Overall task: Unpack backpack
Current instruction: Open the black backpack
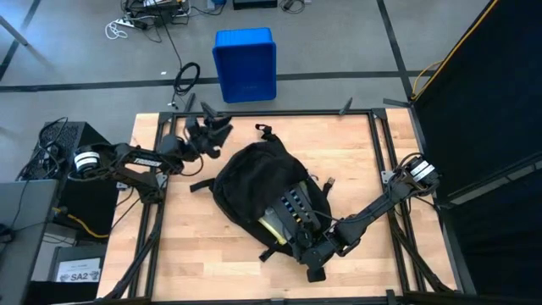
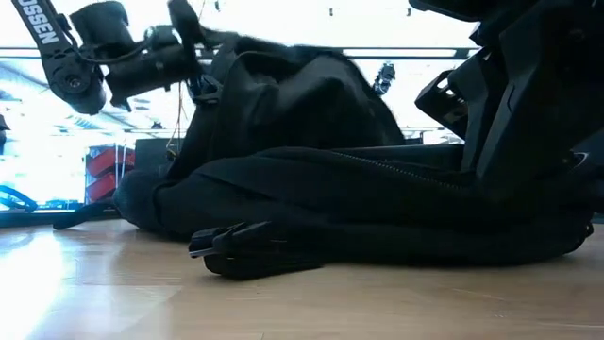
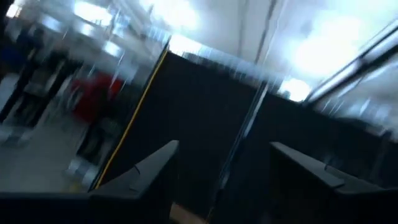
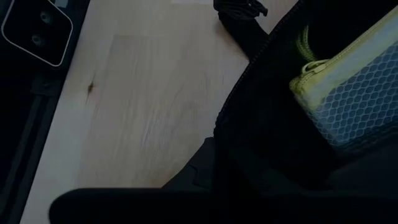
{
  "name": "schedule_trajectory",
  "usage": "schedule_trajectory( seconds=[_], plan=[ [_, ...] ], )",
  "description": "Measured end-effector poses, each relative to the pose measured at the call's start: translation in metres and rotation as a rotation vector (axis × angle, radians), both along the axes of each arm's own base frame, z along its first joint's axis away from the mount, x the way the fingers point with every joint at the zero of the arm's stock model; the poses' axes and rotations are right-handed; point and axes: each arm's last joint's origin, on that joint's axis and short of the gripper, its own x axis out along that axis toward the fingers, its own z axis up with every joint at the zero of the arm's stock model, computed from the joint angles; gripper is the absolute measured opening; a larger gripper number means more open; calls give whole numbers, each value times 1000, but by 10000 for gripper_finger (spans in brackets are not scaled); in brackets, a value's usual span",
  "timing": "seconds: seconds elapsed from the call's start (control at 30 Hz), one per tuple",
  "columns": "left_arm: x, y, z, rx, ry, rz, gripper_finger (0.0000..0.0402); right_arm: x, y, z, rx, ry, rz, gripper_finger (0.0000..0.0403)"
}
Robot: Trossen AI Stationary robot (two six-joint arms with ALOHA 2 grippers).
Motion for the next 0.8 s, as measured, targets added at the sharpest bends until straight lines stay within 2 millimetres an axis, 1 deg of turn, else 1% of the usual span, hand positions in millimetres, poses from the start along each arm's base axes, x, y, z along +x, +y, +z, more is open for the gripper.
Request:
schedule_trajectory(
  seconds=[0.07,0.17,0.27,0.33,0.43,0.57,0.67,0.8],
  plan=[
    [-1,-2,11,22,-35,-25,214,0,0,0,0,0,0,0],
    [0,-10,25,96,-79,-109,214,0,0,0,2,-2,0,0],
    [7,-24,32,176,-70,-221,214,1,0,0,4,-5,0,0],
    [16,-38,34,219,-33,-296,214,1,0,0,6,-7,0,0],
    [34,-61,30,271,106,-371,214,1,-1,1,7,-8,-3,0],
    [56,-90,32,347,307,-344,214,2,-1,1,14,-9,-12,0],
    [70,-113,42,420,464,-296,214,2,-1,1,16,-10,-14,0],
    [82,-155,69,529,599,-268,214,2,-1,1,16,-10,-15,0]
  ],
)
